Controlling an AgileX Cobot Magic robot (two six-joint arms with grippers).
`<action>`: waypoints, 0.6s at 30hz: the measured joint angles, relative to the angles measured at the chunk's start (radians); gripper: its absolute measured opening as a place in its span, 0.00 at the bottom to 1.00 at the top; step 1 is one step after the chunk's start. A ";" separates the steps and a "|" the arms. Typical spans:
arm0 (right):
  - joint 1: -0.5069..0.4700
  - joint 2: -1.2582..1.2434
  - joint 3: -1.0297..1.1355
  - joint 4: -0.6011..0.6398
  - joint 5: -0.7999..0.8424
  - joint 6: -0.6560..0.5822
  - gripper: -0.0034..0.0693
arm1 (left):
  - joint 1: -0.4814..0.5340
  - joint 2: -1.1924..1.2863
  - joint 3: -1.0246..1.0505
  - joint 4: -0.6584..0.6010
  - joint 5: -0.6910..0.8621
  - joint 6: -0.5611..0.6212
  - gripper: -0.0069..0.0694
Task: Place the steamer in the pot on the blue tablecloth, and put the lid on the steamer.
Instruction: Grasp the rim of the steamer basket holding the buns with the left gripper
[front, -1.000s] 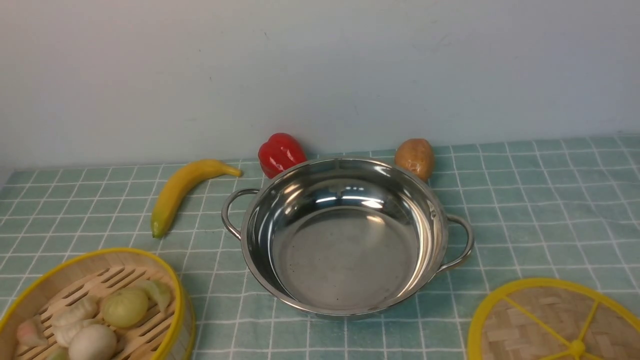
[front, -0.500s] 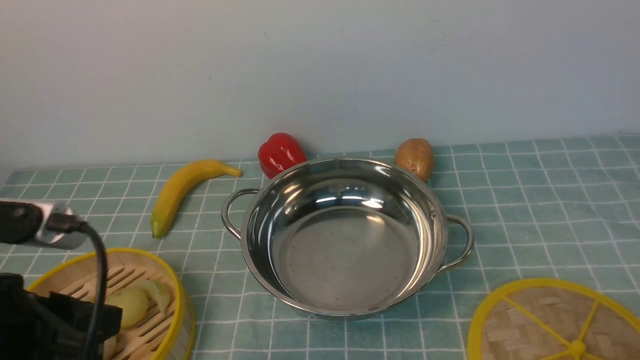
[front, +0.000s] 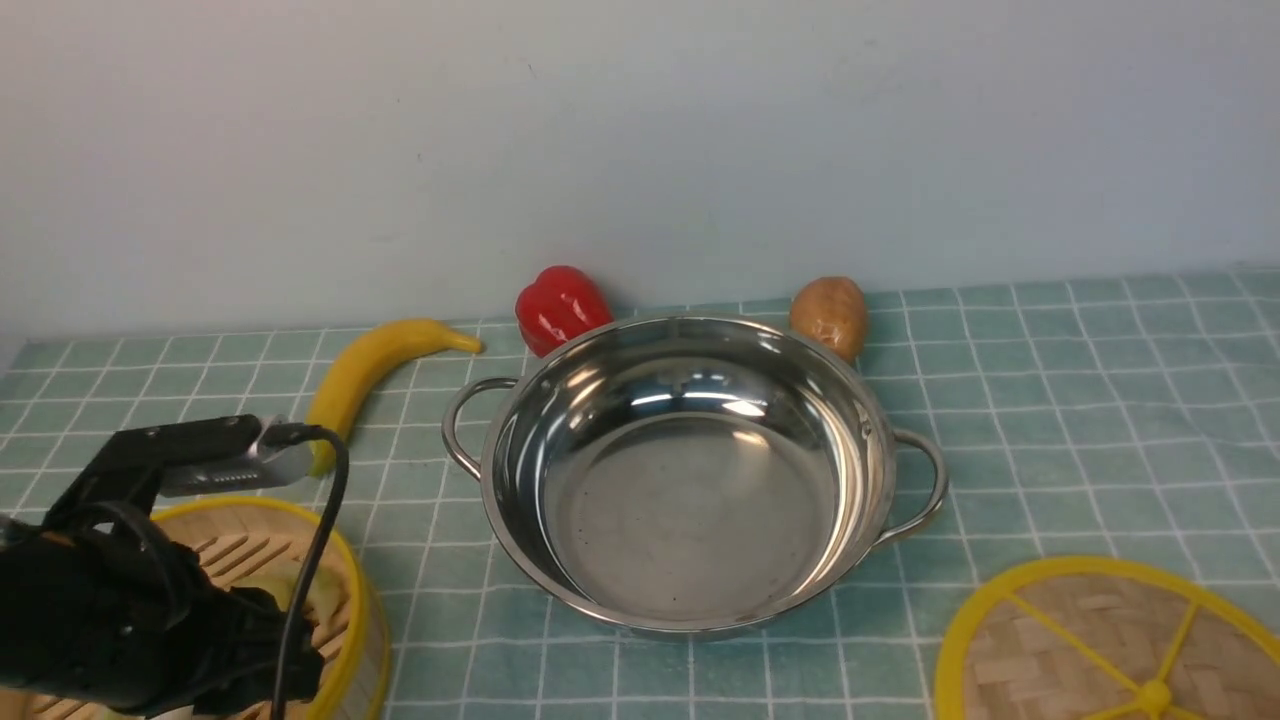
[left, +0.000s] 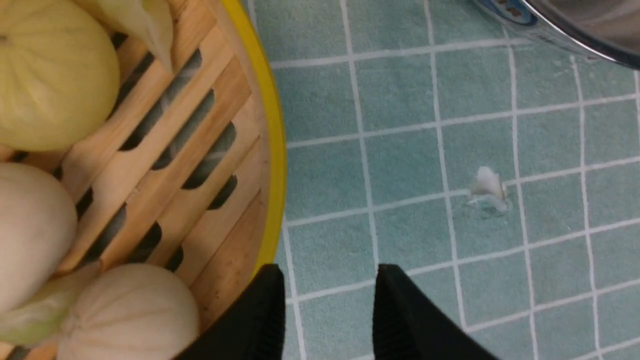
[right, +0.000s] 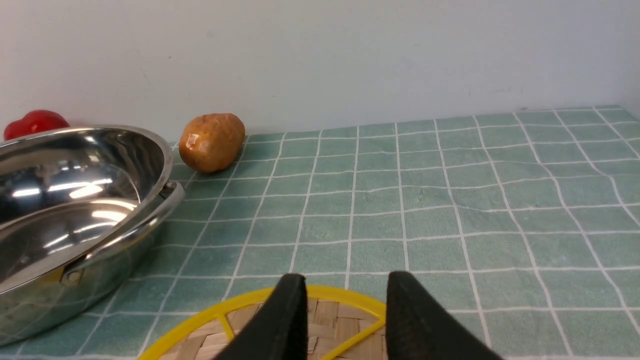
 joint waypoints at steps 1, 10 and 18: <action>0.000 0.000 0.000 0.000 0.000 0.000 0.38 | 0.000 0.000 0.000 0.000 0.000 0.000 0.41; 0.000 0.000 0.000 0.000 0.000 0.000 0.38 | 0.000 0.117 -0.002 -0.031 -0.126 0.058 0.57; 0.000 0.000 0.000 0.000 0.000 0.000 0.38 | -0.038 0.193 -0.002 -0.080 -0.137 0.087 0.58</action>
